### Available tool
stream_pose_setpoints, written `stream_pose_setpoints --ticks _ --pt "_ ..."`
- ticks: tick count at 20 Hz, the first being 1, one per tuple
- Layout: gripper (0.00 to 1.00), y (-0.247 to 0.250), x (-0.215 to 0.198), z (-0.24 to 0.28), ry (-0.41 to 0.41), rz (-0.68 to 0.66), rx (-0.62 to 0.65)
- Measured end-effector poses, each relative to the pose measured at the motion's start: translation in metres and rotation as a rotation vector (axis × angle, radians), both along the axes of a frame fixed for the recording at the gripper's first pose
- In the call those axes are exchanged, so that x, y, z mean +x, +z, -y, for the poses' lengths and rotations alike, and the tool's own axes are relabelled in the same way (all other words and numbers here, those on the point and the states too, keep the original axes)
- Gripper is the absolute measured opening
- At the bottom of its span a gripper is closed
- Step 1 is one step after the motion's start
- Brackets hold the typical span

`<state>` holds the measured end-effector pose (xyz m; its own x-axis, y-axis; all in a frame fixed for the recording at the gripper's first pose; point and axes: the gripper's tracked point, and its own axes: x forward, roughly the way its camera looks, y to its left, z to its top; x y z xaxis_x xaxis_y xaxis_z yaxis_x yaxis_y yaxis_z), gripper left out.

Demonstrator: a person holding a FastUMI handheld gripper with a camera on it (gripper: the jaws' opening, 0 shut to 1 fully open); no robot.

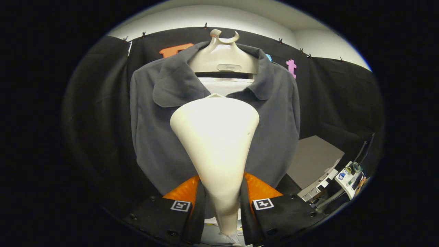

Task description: Iron the clothes twice with a garment steamer, once on the left side and once on the right side.

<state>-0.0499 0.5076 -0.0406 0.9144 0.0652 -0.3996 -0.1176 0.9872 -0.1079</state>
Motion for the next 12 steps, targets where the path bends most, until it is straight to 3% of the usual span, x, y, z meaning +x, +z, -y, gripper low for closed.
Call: stream_pose_setpoints --ticks 12 --pt "0.52 -0.049 0.032 -0.013 0.031 -0.086 0.031"
